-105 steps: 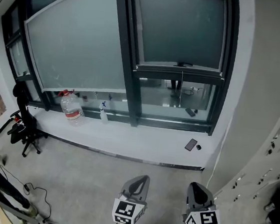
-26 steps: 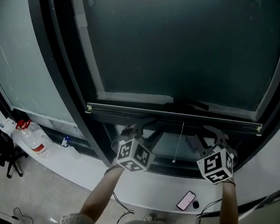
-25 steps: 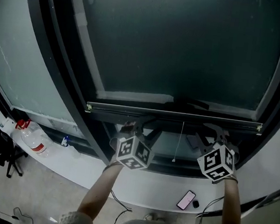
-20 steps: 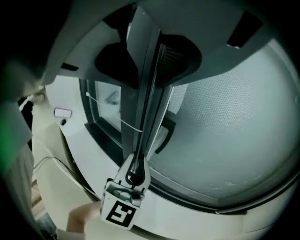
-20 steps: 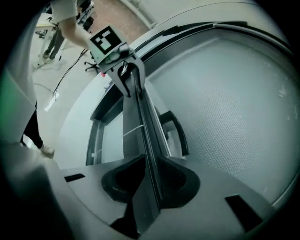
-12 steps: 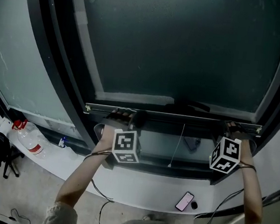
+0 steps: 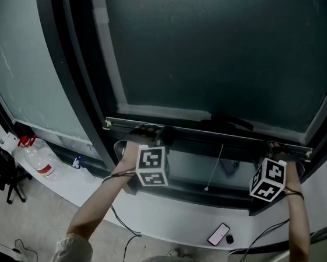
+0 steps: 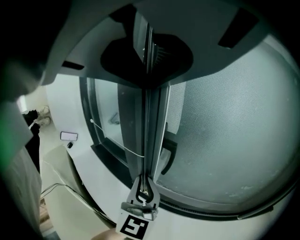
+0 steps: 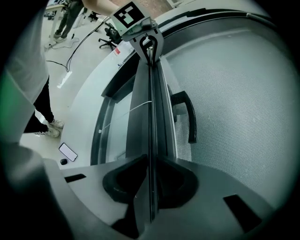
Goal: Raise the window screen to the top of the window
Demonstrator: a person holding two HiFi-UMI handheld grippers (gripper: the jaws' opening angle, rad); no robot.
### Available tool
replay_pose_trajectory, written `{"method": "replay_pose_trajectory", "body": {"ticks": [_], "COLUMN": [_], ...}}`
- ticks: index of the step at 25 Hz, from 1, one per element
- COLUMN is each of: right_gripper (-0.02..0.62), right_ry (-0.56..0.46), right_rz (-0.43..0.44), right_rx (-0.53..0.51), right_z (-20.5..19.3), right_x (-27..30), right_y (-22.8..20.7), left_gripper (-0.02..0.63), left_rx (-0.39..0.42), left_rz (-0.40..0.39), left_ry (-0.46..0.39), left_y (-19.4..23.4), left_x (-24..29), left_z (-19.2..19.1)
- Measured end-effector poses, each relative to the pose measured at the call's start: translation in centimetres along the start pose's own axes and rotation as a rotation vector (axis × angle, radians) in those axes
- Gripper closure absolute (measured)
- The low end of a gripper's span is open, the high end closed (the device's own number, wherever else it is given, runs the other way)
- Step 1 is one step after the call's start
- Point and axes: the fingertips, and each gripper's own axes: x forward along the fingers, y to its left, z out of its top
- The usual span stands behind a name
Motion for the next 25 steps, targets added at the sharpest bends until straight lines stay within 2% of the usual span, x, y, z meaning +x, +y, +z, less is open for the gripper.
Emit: {"method": "replay_pose_trajectory", "body": {"ticks": [7, 14, 20, 24, 25], "right_gripper": [0.525, 0.534, 0.543, 0.555, 0.575], "right_ry": [-0.009, -0.004, 0.010, 0.015, 0.022], "right_rz": [0.046, 0.121, 0.171, 0.171, 0.173], "right_rx": [0.025, 0.061, 0.067, 0.060, 0.056], "right_z": [0.00, 0.23, 0.26, 0.21, 0.19], "right_x": [-0.28, -0.06, -0.24, -0.27, -0.24], "right_y": [0.09, -0.47, -0.29, -0.37, -0.43], "left_gripper": [0.578, 0.583, 0.584, 0.584, 0.586], "left_rx": [0.063, 0.019, 0.012, 0.011, 0.005], "left_rz": [-0.065, -0.205, -0.260, -0.257, -0.258], "left_ry": [0.029, 0.031, 0.053, 0.047, 0.046], "left_y": [-0.46, -0.14, -0.48, -0.43, -0.38], "left_x": [-0.15, 0.15, -0.04, -0.08, -0.05], "left_z": [0.16, -0.08, 0.02, 0.04, 0.04]}}
